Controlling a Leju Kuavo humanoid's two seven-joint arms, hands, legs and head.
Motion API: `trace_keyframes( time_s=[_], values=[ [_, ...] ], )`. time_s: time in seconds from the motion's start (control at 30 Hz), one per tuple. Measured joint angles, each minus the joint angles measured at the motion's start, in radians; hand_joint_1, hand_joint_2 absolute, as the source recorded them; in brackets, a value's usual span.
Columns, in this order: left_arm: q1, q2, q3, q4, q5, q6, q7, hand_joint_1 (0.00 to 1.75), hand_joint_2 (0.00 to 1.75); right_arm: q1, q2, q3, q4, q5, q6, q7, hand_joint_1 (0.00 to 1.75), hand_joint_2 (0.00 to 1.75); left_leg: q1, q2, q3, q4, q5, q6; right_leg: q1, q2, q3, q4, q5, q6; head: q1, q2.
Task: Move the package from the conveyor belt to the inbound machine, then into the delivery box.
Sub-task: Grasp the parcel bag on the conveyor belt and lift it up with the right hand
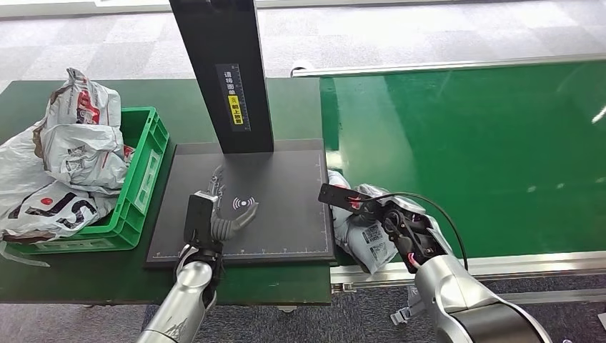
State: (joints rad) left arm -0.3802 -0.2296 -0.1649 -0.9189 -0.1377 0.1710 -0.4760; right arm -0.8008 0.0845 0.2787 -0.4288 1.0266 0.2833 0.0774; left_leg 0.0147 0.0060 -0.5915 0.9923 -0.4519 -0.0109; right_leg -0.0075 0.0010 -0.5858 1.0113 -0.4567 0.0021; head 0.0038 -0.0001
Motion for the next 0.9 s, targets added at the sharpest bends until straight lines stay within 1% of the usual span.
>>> trace_keyframes(
  time_s=[0.07,0.23,0.33,0.47,0.53,0.63,0.8,0.9],
  values=[
    [0.006,0.0,0.003,-0.008,0.0,0.0,0.003,0.0,1.75,-0.001,0.002,0.003,0.0,0.0,-0.014,-0.009,1.75,1.75,0.0,0.0,0.0,0.0,0.0,0.0,0.0,0.0,0.0,0.0,0.0,0.0,0.0,0.0],
    [0.03,0.003,0.013,-0.042,-0.002,0.0,0.009,0.0,1.75,0.005,0.007,0.012,0.0,-0.012,-0.084,-0.043,1.75,1.75,0.0,0.0,-0.001,0.0,0.0,0.0,0.0,0.0,0.0,0.0,0.0,0.0,0.0,0.0],
    [0.055,0.006,0.02,-0.071,-0.005,0.0,0.011,0.0,1.75,0.018,0.01,0.012,-0.011,-0.043,-0.157,-0.076,1.75,1.75,0.0,0.001,-0.001,0.0,0.0,0.0,0.0,0.001,-0.001,0.0,0.0,0.0,0.0,0.0],
    [0.103,0.011,0.032,-0.124,-0.007,0.0,0.009,0.0,1.75,0.074,0.017,-0.015,-0.076,-0.172,-0.32,-0.134,1.75,1.75,0.0,0.002,-0.004,0.0,0.0,0.0,0.0,0.001,-0.004,0.0,0.001,0.0,0.0,0.0],
    [0.119,0.014,0.036,-0.142,-0.005,0.0,0.004,0.0,1.75,0.106,0.018,-0.04,-0.131,-0.254,-0.38,-0.16,1.75,1.75,0.0,0.002,-0.007,0.0,0.0,0.0,0.0,0.001,-0.007,0.001,0.001,0.0,0.0,0.0],
    [0.128,0.017,0.039,-0.149,0.002,0.001,-0.009,0.0,1.75,0.136,0.02,-0.072,-0.206,-0.349,-0.428,-0.218,1.75,1.75,0.0,0.002,-0.008,0.0,0.0,0.0,0.001,0.001,-0.008,0.001,0.001,0.0,0.0,0.0],
    [0.127,0.022,0.04,-0.148,0.024,0.004,-0.039,0.0,1.75,0.155,0.028,-0.118,-0.324,-0.504,-0.499,-0.357,1.75,1.75,0.0,0.001,-0.008,0.0,0.0,0.0,0.001,0.001,-0.009,0.001,0.0,0.0,0.0,0.0],
    [0.125,0.024,0.04,-0.148,0.032,0.006,-0.046,0.0,1.75,0.162,0.035,-0.13,-0.385,-0.548,-0.51,-0.395,1.75,1.75,0.0,0.001,-0.008,0.0,0.0,0.0,0.0,0.001,-0.009,0.001,0.0,0.0,0.0,0.0]
  ],
)
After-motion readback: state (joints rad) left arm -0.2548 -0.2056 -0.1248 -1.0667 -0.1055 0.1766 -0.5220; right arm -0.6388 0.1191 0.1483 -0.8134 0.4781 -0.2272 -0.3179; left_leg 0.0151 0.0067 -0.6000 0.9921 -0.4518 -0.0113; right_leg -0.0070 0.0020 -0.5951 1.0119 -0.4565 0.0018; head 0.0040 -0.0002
